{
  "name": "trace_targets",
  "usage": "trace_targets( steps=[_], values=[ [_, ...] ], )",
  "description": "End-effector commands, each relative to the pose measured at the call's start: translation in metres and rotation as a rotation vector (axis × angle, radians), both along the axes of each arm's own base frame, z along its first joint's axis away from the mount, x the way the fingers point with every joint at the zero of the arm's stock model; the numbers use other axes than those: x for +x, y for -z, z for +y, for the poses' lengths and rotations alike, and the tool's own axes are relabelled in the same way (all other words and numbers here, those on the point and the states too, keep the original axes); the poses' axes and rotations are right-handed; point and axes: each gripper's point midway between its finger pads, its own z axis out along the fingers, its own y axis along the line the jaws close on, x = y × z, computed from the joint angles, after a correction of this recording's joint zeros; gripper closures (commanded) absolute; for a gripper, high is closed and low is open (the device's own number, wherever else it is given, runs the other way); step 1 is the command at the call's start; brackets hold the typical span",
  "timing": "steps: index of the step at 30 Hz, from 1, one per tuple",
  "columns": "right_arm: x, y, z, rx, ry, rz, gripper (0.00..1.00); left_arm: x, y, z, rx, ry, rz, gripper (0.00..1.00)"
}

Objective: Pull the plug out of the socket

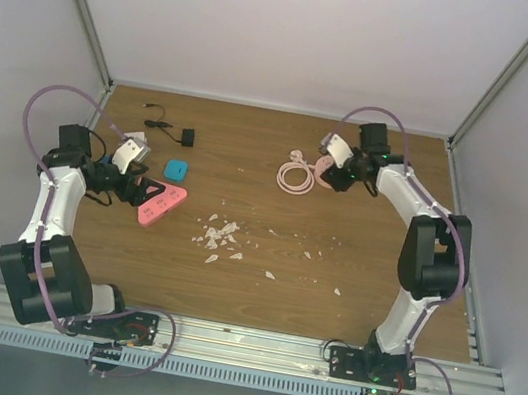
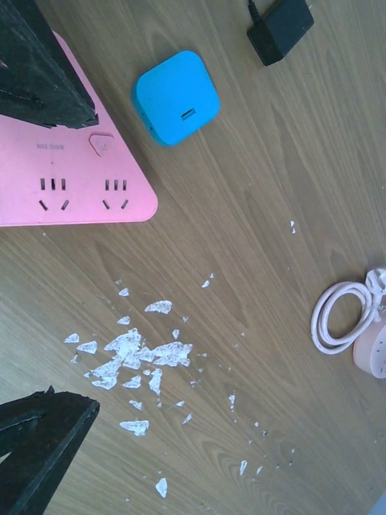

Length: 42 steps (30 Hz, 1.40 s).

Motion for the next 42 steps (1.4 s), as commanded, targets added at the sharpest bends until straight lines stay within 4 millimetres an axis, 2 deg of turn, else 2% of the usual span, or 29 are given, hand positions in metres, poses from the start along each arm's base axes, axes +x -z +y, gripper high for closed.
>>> trace_targets(
  steps=[1,5,11,16,20,25,29,35,42],
  values=[
    [0.007,-0.009,0.047,0.026,-0.029,-0.028,0.39,-0.001,-0.012,-0.007,-0.016,0.019,-0.055,0.1],
    [0.017,0.002,0.08,0.026,-0.058,-0.019,0.44,-0.002,-0.014,-0.008,-0.026,0.019,-0.058,0.1],
    [0.031,0.031,0.103,0.021,-0.062,0.021,0.49,-0.002,-0.016,-0.009,-0.032,0.018,-0.065,0.1],
    [0.037,0.056,0.106,0.009,-0.054,0.058,0.51,-0.003,-0.015,-0.009,-0.03,0.018,-0.067,0.1],
    [0.032,0.077,0.099,-0.025,-0.05,0.095,0.51,-0.002,-0.016,-0.008,-0.026,0.016,-0.071,0.1],
    [0.029,0.093,0.072,-0.039,-0.006,0.149,0.51,0.0,-0.019,-0.008,-0.027,0.015,-0.077,0.1],
    [0.023,0.1,0.036,-0.041,0.041,0.187,0.51,0.001,-0.021,-0.008,-0.026,0.014,-0.081,0.1],
    [-0.005,0.112,-0.012,-0.038,0.079,0.258,0.51,0.006,-0.028,-0.006,-0.022,0.009,-0.101,0.1],
    [-0.036,0.114,-0.075,-0.04,0.153,0.288,0.51,0.011,-0.034,-0.008,-0.021,0.013,-0.112,0.1]
  ],
)
